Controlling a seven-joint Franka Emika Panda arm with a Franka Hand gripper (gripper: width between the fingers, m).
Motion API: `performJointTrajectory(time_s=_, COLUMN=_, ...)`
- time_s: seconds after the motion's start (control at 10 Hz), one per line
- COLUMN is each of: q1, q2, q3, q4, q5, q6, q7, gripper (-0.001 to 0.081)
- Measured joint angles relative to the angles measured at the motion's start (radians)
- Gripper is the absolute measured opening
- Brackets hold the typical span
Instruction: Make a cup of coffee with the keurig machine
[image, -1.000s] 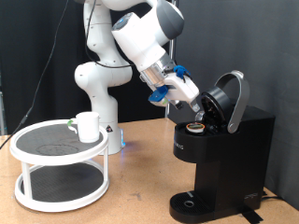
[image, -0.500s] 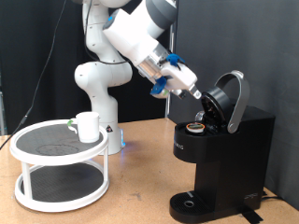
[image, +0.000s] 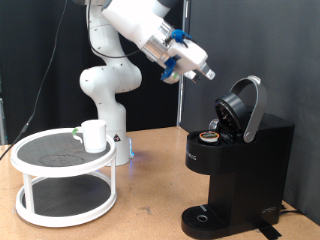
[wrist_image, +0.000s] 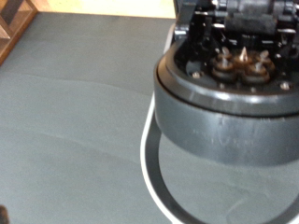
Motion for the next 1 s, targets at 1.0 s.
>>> performJointTrajectory(time_s=1.0, q1=0.063, q2=0.086, q3=0.061, q4=0.139, q5=0.117, q6=-0.100, q7=0.106, gripper=0.0734)
